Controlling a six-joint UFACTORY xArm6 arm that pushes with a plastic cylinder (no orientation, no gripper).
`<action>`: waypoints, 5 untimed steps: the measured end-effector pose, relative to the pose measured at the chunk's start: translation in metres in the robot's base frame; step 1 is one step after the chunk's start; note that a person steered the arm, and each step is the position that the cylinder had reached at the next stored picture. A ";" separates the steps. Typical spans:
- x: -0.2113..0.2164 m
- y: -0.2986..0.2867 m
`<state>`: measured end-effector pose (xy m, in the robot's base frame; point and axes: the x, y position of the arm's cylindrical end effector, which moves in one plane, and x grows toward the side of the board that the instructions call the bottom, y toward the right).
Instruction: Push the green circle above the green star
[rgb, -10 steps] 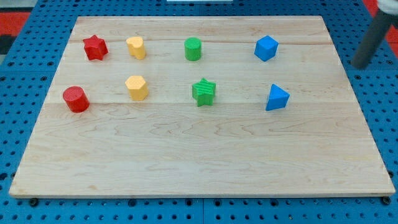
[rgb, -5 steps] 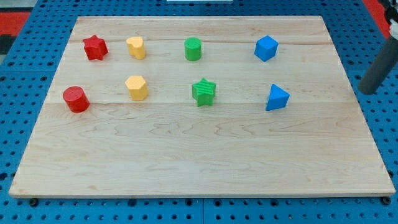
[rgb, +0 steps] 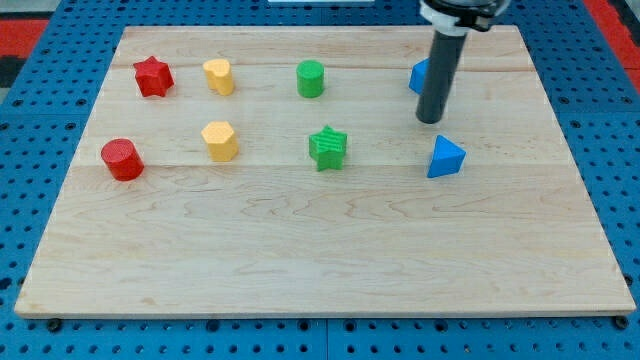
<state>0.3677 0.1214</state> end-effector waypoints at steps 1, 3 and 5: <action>-0.016 -0.015; -0.020 -0.023; -0.047 -0.024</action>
<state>0.3204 0.0979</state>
